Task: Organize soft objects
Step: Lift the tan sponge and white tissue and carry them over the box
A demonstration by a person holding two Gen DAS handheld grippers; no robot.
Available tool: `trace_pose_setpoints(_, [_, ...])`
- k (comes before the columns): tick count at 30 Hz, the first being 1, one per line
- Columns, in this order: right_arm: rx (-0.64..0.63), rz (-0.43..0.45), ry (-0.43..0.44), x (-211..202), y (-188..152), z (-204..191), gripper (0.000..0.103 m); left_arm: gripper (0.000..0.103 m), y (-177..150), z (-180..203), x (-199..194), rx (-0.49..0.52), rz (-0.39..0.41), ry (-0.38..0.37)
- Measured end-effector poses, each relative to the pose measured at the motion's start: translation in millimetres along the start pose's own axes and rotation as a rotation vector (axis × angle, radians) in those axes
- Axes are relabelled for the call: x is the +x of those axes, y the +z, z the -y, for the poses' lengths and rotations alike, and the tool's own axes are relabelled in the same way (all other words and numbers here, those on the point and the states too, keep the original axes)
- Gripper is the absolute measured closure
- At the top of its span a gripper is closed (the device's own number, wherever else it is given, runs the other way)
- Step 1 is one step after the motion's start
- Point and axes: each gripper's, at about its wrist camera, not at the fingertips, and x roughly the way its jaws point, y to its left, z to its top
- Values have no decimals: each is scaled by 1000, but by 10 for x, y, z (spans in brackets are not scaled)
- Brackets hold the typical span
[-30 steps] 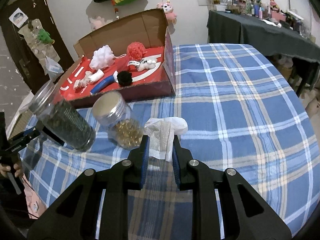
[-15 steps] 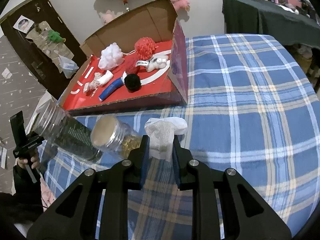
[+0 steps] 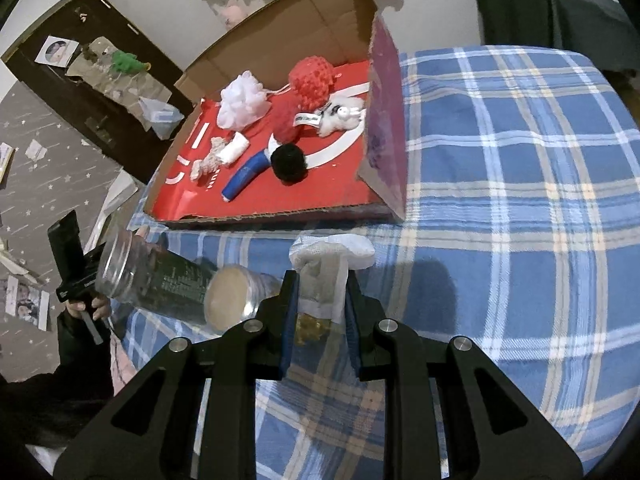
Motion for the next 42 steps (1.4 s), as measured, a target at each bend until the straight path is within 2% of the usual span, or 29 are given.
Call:
trace_pose_setpoints(13, [-25, -85, 86, 112, 269, -71, 83, 50, 279, 167, 18, 72, -20, -50])
trace_pose_setpoints(21, [-53, -97, 123, 134, 424, -191, 83, 50, 488, 369, 182, 106, -37, -79])
trace_pose_setpoints(26, [-82, -85, 110, 174, 531, -298, 83, 50, 629, 474, 327, 119, -55, -83])
trace_pose_setpoints(31, [-119, -77, 16, 297, 661, -412, 83, 50, 753, 527, 538, 125, -97, -61])
trace_pose_setpoints(36, [-220, -100, -167, 489, 785, -576, 83, 50, 840, 524, 758, 118, -154, -32])
trace_pose_setpoints(38, [-280, -121, -280, 626, 830, -653, 83, 50, 884, 524, 835, 118, -173, -14])
trace_pose_setpoints(42, [-355, -168, -382, 836, 867, -744, 83, 50, 941, 534, 977, 134, -216, 13])
